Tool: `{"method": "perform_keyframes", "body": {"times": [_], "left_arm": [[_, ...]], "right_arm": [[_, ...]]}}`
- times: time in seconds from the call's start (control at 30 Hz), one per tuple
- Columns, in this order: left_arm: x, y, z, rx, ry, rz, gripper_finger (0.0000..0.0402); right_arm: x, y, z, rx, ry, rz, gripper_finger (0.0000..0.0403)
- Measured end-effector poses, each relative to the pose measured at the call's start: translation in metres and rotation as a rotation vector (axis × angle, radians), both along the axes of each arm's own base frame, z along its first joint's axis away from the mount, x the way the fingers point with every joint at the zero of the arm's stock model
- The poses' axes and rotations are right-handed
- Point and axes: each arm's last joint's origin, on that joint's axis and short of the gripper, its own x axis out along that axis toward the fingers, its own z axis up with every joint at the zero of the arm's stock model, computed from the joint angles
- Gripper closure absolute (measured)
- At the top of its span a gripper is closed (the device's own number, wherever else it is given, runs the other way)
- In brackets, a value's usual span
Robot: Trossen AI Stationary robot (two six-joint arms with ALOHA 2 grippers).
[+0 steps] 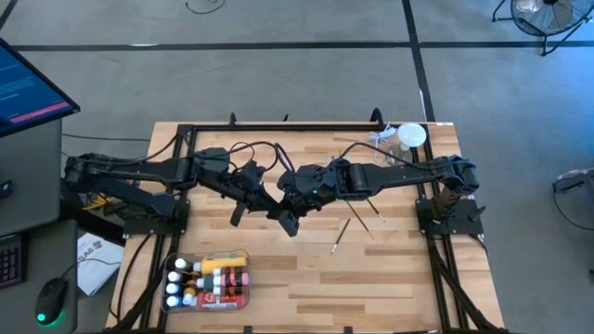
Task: Pick & Place Paint Supplies
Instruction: Put the right paint brush into the blue cup
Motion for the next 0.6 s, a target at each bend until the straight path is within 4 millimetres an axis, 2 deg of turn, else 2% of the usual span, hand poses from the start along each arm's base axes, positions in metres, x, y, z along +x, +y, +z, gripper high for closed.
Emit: {"method": "perform_keyframes", "body": {"times": [0.13,0.3,0.6], "left_arm": [[-0.001,0.002,0.007,0.002,-0.042,0.021,0.0399],[-0.008,0.007,0.009,0.002,-0.033,0.038,0.04],[-0.028,0.018,0.024,-0.007,-0.093,0.022,0.0401]], "right_arm": [[-0.002,0.006,-0.007,0.009,0.049,0.028,0.0361],[-0.006,0.014,-0.007,0.004,0.076,0.049,0.0398],[-0.009,0.019,-0.01,-0.005,0.116,0.057,0.0402]]}}
